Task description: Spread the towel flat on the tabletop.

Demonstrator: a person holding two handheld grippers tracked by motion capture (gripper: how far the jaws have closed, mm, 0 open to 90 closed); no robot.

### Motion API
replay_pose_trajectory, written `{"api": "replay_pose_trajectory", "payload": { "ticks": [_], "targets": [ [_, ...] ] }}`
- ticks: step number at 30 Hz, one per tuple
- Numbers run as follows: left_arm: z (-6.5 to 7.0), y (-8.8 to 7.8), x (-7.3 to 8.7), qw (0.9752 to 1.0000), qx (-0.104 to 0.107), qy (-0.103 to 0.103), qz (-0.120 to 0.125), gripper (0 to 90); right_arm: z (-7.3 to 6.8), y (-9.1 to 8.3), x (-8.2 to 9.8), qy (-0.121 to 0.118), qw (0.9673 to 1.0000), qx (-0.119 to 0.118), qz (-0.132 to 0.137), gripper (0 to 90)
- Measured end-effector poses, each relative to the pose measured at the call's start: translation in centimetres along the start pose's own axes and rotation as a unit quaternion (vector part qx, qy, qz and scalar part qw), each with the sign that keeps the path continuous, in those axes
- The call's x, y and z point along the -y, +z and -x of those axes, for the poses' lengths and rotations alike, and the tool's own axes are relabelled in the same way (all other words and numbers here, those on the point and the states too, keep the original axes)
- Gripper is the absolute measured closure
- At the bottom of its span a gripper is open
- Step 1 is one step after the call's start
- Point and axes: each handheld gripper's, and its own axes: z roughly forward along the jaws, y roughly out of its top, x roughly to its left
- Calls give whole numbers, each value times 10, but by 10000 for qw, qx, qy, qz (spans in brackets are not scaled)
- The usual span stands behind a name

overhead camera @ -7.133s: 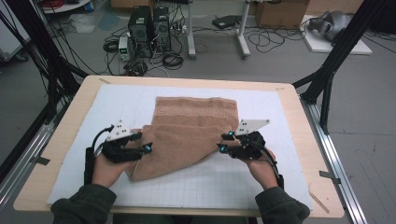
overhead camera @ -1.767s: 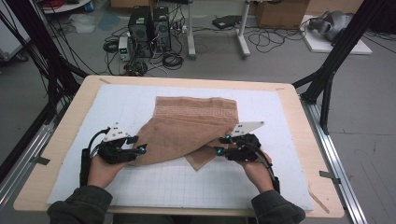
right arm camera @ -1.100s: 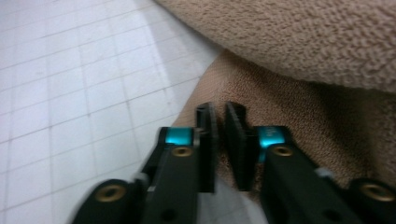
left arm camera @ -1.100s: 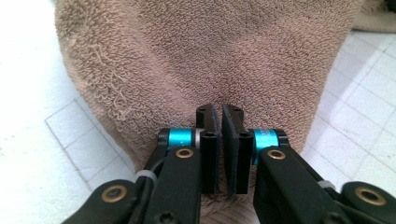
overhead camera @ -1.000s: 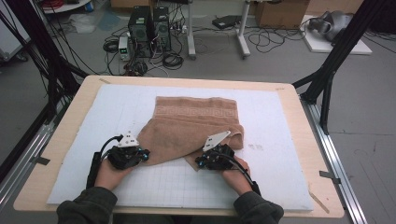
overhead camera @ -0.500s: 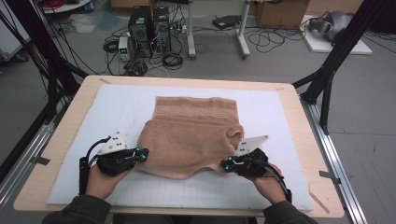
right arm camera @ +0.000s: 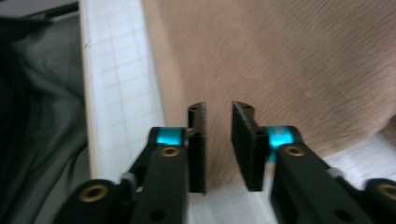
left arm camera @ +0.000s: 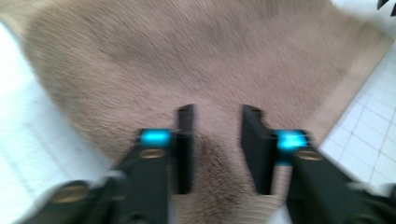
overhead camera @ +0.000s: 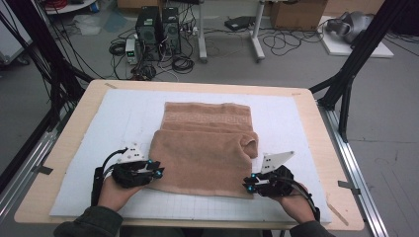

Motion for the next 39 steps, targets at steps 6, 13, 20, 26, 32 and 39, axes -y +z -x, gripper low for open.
{"api": "replay_pose_trajectory", "payload": {
  "ticks": [6,13,20,26,32,39],
  "targets": [
    [-14,3,6,9994,-238,-31,-254,543,8,8,-7,60,9997,213,79,615],
    [-17,22,22,9970,-368,60,-677,584,19,41,-7,84,9993,212,-313,610],
    [-5,24,23,9968,-393,268,-643,798,24,48,-4,213,9993,183,-259,743],
    [0,13,25,9966,-494,302,-590,831,27,47,-3,215,9996,-34,-194,851],
    [12,-16,32,9980,-397,322,-378,832,14,36,-2,8,9998,-146,-124,853],
    [35,-36,41,9986,-129,409,-310,828,-16,15,5,-252,9992,-293,-89,854]
  ]
}}
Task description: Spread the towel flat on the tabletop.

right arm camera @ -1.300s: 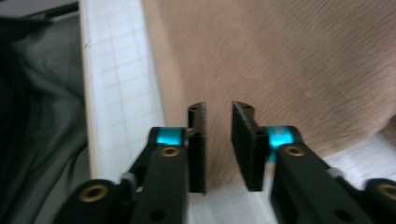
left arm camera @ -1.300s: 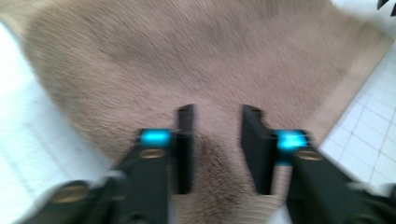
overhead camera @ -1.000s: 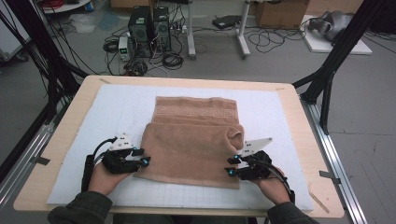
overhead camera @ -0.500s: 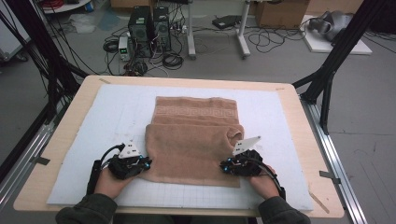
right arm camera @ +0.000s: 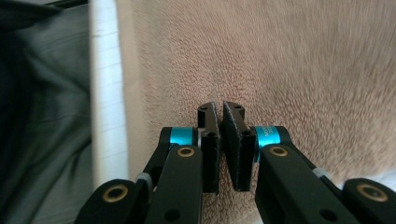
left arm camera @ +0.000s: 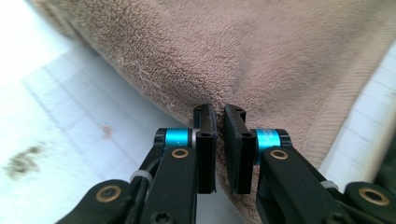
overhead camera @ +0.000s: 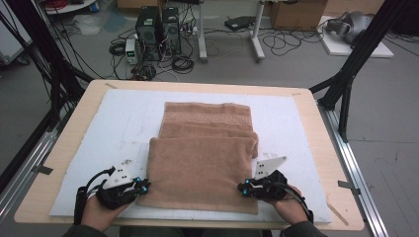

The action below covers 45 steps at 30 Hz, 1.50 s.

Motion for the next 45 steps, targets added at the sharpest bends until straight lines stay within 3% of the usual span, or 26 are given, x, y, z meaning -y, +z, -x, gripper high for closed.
{"api": "replay_pose_trajectory", "payload": {
  "ticks": [2,4,8,11,13,16,19,20,22,24,27,33,42,45],
  "targets": [
    [4,-5,0,9999,89,37,53,786,-9,-7,-1,-154,9997,-131,128,843],
    [2,-7,-3,9999,56,17,130,665,-13,-14,-3,-154,9994,-87,310,785],
    [-12,-1,-13,9995,-132,-63,269,575,-4,-20,-9,-75,9987,259,438,663],
    [-20,12,-21,9994,-87,-88,336,552,8,-16,-12,28,9981,433,427,627],
    [-23,27,-26,9997,-5,-64,230,559,18,-8,-13,50,9984,507,261,624],
    [-24,50,-27,10000,24,-4,-52,563,28,6,-12,134,9990,417,101,624],
    [-21,65,-25,9992,114,139,-359,593,28,17,-11,59,9992,389,-111,627],
    [-20,66,-24,9992,106,192,-342,624,27,20,-10,19,9991,380,-182,634],
    [-19,65,-24,9992,134,162,-334,662,25,26,-8,-20,9986,397,-360,652],
    [-18,64,-22,9991,194,189,-317,781,23,28,-6,-15,9988,402,-278,710],
    [-15,62,-21,9990,193,265,-307,852,23,28,-6,26,9992,288,-266,840],
    [-5,46,-14,9991,210,341,-162,864,14,23,-7,-61,9997,30,-242,856],
    [28,13,-4,9986,339,399,-91,863,-25,11,-5,-257,9986,-348,-301,855],
    [31,5,-3,9987,338,389,-12,812,-36,5,-7,-319,9983,-482,-124,818]
  ]
}}
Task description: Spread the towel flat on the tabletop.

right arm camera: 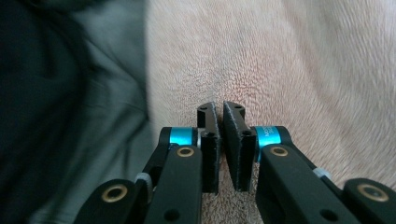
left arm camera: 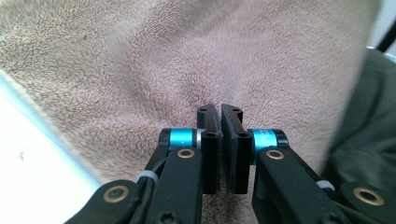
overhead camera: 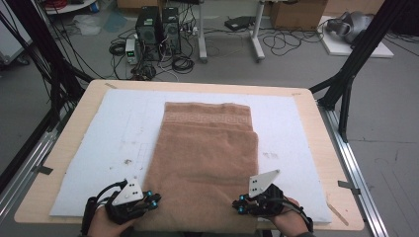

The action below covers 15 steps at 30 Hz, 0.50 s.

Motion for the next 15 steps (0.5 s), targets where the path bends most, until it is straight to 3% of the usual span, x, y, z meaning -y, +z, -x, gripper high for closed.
{"api": "replay_pose_trajectory", "payload": {
  "ticks": [3,7,13,14,15],
  "targets": [
    [-9,1,-3,9999,-85,-55,72,657,3,-8,-3,27,9995,250,201,722],
    [-27,14,-8,9994,-240,-147,182,593,24,-13,-2,259,9965,788,134,651],
    [-47,46,-5,9990,-315,-259,-182,560,51,6,10,560,9955,752,-94,651],
    [-47,47,-3,9991,-306,-247,-127,561,52,10,12,559,9956,738,-156,671],
    [-47,47,-2,9991,-283,-311,-72,583,53,11,14,557,9956,754,-36,695]
  ]
}}
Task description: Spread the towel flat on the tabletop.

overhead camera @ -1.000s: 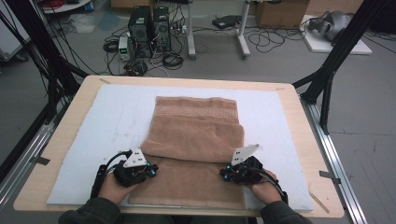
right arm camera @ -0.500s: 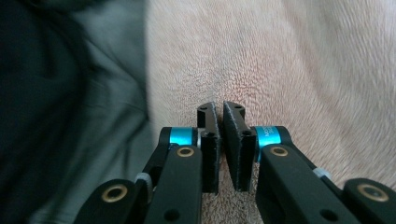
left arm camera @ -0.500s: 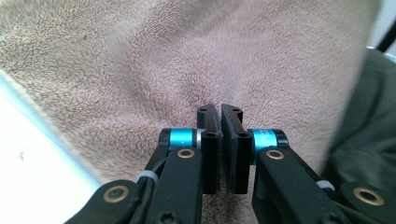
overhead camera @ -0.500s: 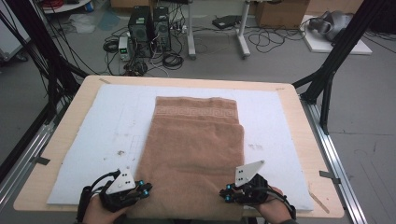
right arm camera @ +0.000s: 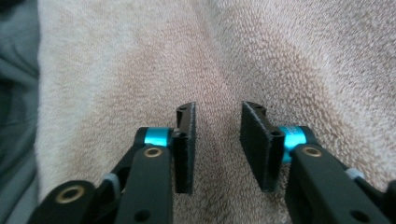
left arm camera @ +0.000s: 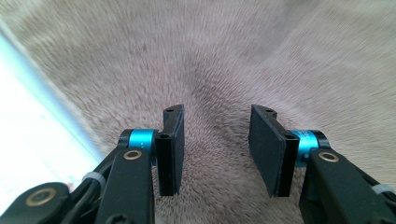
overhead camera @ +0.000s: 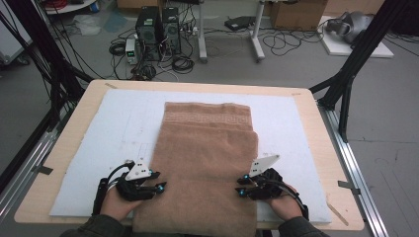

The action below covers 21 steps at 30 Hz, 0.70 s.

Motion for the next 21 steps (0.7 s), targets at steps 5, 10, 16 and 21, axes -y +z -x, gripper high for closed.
{"api": "replay_pose_trajectory", "payload": {
  "ticks": [5,10,16,21],
  "targets": [
    [5,-2,1,9999,87,103,38,817,6,0,4,167,9993,-308,128,852],
    [10,-9,4,9999,104,123,8,835,-4,-1,2,-30,9991,-414,-10,860],
    [26,-29,19,9995,182,256,19,833,-27,-8,4,-280,9983,-491,-103,859],
    [43,-47,25,9987,417,251,144,810,-51,-13,5,-586,9957,-707,-133,842]
  ]
}}
